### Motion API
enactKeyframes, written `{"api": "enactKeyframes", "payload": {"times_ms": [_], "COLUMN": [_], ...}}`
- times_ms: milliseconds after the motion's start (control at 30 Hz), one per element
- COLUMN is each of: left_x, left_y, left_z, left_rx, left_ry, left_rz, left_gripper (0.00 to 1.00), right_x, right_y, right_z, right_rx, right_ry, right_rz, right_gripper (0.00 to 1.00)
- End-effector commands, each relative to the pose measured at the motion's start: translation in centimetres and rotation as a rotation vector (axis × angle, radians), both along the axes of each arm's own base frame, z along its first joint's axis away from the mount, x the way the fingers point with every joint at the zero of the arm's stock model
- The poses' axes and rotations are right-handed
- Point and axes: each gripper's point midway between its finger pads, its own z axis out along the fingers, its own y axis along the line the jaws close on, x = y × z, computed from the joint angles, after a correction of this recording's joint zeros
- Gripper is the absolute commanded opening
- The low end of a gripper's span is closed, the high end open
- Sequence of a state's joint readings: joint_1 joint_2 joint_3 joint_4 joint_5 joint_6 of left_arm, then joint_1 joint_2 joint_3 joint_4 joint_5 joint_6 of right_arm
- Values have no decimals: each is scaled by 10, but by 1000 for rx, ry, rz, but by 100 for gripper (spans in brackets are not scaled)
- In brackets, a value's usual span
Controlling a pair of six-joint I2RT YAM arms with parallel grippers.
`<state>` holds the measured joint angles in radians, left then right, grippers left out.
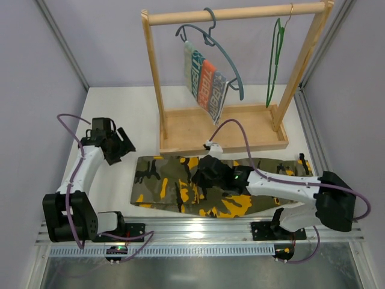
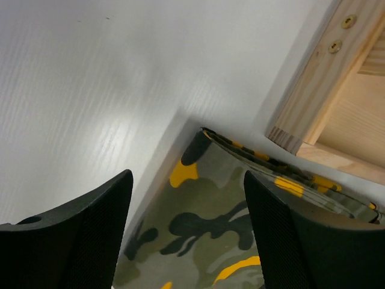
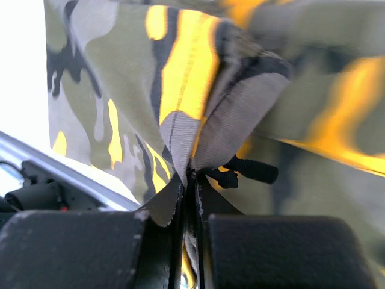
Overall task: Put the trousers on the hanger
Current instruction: Fold the trousers
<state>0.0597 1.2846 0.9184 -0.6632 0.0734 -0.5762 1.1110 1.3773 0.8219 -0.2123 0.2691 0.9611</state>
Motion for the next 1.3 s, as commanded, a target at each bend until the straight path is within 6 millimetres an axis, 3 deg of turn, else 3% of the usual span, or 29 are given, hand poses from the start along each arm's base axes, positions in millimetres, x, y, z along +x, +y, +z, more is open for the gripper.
{"api": "enactKeyframes", "payload": {"times_ms": [0, 33, 200, 233, 367, 467, 600, 667, 900, 1267], "left_x": [-1, -3, -13, -19, -34, -41, -53, -52, -60, -65], "left_y": [-21, -31, -65, -73, -89, -97, -111, -122, -142, -162], "left_z": [13, 13, 15, 12, 9, 7, -5, -2, -16, -46], "left_rx": [-60, -83, -137, -151, -191, -209, -268, -305, -330, -395], "left_ry": [-52, -51, -61, -57, -56, -62, -41, -74, -52, -20], "left_rz": [-91, -121, -212, -236, -267, -285, -300, -323, -353, -359], "left_gripper": [76, 77, 80, 80, 80, 80, 79, 79, 79, 78], "right_x": [-14, -11, -18, -17, -21, -27, -29, -33, -23, -21], "right_y": [-69, -80, -149, -158, -216, -241, -237, -253, -276, -272], "right_z": [-23, -13, -19, -12, -8, -3, -5, -7, 44, 36], "right_rx": [-202, -188, -270, -246, -306, -324, -299, -357, -342, -367], "right_ry": [50, 34, 66, 52, 38, 27, 58, 85, -13, 5], "right_rz": [2, -19, -154, -189, -377, -464, -475, -545, -691, -667], "right_gripper": [4, 4, 4, 4, 4, 4, 4, 4, 4, 4]}}
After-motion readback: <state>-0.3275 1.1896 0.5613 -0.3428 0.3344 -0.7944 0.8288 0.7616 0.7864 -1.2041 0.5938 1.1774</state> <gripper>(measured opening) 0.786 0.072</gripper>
